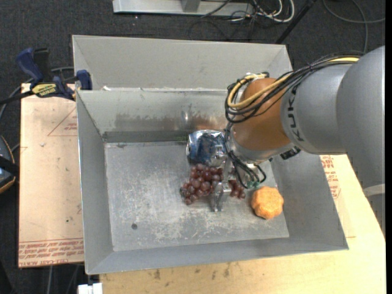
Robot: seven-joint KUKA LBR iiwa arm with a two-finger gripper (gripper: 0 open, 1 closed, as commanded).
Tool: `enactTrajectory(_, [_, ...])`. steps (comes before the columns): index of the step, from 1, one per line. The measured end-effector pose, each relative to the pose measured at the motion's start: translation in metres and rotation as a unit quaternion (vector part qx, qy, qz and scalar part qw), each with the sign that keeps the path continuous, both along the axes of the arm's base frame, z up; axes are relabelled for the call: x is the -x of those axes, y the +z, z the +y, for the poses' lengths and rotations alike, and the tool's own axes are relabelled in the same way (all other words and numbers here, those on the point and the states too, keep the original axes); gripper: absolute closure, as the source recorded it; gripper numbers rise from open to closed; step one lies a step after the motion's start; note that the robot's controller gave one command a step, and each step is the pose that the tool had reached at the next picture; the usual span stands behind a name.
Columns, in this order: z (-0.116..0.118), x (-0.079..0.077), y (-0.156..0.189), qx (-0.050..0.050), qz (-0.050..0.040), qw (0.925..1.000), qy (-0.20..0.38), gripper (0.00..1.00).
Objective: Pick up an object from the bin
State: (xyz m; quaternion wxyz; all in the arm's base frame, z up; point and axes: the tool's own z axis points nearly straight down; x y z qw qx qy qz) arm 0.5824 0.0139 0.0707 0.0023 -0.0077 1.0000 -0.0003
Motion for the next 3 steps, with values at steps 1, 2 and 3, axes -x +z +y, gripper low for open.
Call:
enactTrajectory(1, [0.006,0.001,0.003,0.0,0.0003,0.9968,-0.08,0.0])
enactTrajectory(2, [0.004,-0.002,0.004,-0.001,-0.0019,0.9997,-0.026,0.0])
enactTrajectory(3, [0.033,-0.009,0.007,0.002,-0.0057,0.9976,0.07,1.0])
